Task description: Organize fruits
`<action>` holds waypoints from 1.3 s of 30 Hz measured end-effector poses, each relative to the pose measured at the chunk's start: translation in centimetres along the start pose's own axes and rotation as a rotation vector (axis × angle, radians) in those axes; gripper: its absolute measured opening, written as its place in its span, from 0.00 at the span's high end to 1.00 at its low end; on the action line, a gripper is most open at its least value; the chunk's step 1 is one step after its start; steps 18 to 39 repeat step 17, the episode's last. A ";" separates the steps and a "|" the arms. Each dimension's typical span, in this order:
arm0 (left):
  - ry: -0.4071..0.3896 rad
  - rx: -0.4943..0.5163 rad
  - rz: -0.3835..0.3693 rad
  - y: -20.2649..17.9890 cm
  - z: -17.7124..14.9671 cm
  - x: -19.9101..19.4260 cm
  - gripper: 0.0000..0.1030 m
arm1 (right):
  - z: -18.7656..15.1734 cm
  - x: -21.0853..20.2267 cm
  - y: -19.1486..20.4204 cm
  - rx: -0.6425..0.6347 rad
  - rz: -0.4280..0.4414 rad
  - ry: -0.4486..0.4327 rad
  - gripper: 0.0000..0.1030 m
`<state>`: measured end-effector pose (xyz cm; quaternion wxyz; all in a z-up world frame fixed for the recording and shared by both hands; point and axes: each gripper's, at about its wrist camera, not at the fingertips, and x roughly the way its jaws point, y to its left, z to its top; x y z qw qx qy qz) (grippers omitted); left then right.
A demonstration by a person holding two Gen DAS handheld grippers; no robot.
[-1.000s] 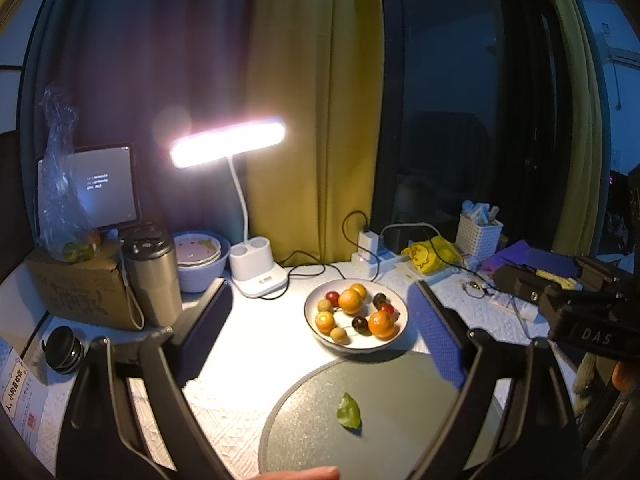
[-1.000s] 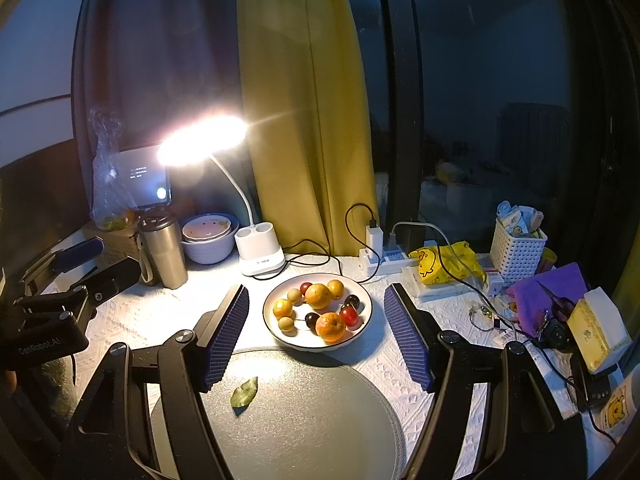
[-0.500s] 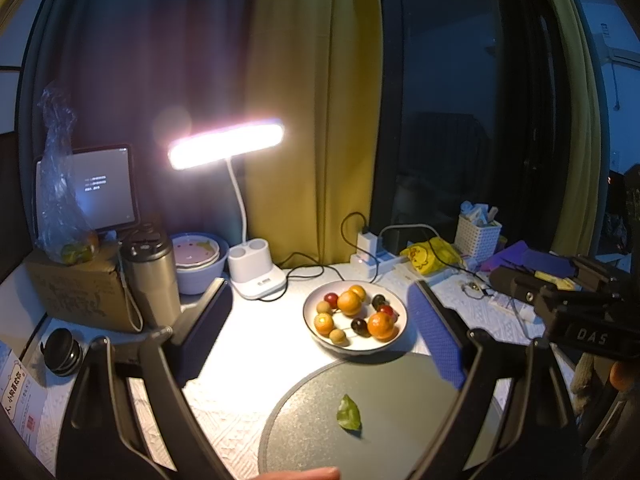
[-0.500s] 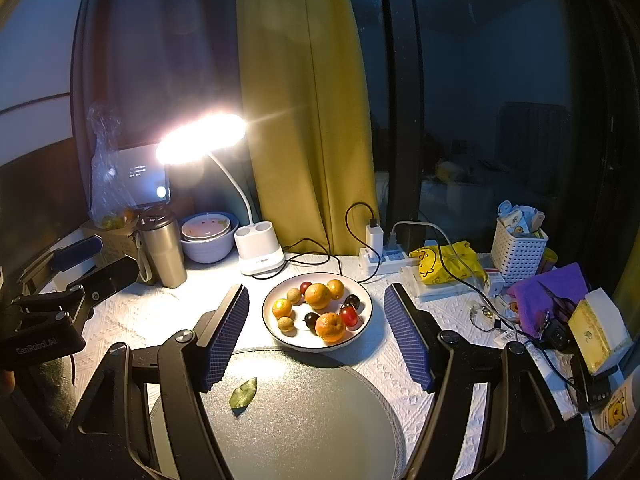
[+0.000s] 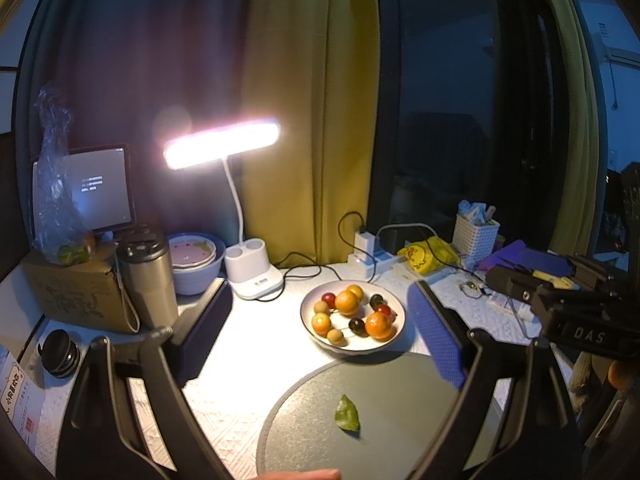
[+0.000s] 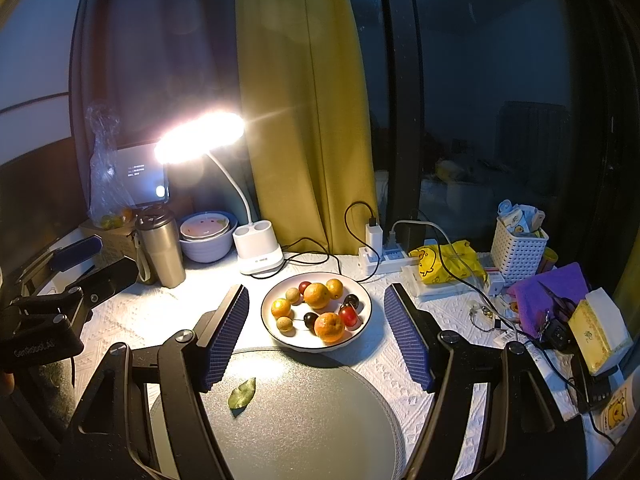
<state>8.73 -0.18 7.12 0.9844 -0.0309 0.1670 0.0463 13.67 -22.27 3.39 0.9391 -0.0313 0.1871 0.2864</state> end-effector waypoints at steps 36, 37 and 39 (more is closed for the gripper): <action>0.024 0.007 -0.012 -0.2 -0.3 1.6 0.13 | -0.3 0.2 -0.5 0.003 0.002 0.015 0.29; 0.024 0.007 -0.012 -0.2 -0.3 1.6 0.13 | -0.3 0.2 -0.5 0.003 0.002 0.015 0.29; 0.024 0.007 -0.012 -0.2 -0.3 1.6 0.13 | -0.3 0.2 -0.5 0.003 0.002 0.015 0.29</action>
